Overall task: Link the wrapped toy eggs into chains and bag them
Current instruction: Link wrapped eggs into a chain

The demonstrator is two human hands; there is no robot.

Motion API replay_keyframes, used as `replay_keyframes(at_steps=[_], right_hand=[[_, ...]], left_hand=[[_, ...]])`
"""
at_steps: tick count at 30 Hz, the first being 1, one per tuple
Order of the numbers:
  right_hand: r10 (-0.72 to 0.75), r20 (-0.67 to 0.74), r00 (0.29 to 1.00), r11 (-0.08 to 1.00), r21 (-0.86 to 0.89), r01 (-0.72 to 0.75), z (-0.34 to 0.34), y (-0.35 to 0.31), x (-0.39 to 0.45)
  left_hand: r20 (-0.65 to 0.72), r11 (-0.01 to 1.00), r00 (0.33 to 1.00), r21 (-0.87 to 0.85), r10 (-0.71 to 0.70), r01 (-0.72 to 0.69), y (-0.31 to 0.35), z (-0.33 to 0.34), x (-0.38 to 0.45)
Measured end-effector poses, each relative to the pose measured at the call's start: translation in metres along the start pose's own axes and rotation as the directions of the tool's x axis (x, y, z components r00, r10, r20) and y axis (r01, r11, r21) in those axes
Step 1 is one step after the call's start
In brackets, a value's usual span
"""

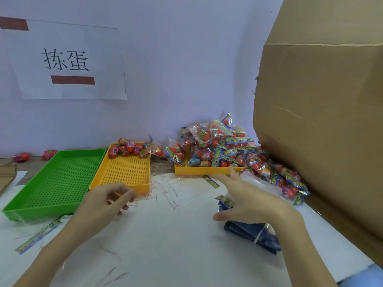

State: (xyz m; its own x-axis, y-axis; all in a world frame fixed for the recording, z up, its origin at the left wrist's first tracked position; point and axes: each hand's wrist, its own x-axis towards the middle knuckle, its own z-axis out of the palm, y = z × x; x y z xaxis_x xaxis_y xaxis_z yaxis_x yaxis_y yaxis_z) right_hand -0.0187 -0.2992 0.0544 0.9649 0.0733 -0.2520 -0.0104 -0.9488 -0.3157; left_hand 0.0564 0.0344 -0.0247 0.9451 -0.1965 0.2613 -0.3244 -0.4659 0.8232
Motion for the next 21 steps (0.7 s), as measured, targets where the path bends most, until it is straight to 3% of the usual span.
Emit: replay_keyframes(at_steps=[5, 7, 10, 17, 21], right_hand=[[0.042, -0.320, 0.946, 0.994, -0.084, -0.072, 0.032, 0.018, -0.025], [0.046, -0.383, 0.922, 0.988, -0.119, -0.099, 0.040, 0.017, -0.027], [0.038, -0.378, 0.925, 0.970, -0.207, -0.124, 0.038, 0.015, -0.026], [0.003, -0.223, 0.975, 0.956, -0.287, -0.068, 0.014, 0.005, -0.012], [-0.044, -0.247, 0.968, 0.920, -0.387, -0.057, 0.010, 0.005, -0.006]], left_hand=[[0.017, 1.000, 1.000, 0.013, 0.006, -0.006, 0.005, 0.004, -0.003], [0.015, 1.000, 1.000, 0.024, 0.004, -0.005, 0.004, 0.003, -0.003], [0.015, 0.999, 1.000, 0.028, -0.016, 0.016, 0.003, 0.001, -0.002], [0.025, 0.999, 1.000, 0.051, -0.017, 0.016, 0.003, 0.000, -0.001], [0.018, 0.999, 1.000, 0.047, -0.012, 0.011, 0.002, 0.001, -0.001]])
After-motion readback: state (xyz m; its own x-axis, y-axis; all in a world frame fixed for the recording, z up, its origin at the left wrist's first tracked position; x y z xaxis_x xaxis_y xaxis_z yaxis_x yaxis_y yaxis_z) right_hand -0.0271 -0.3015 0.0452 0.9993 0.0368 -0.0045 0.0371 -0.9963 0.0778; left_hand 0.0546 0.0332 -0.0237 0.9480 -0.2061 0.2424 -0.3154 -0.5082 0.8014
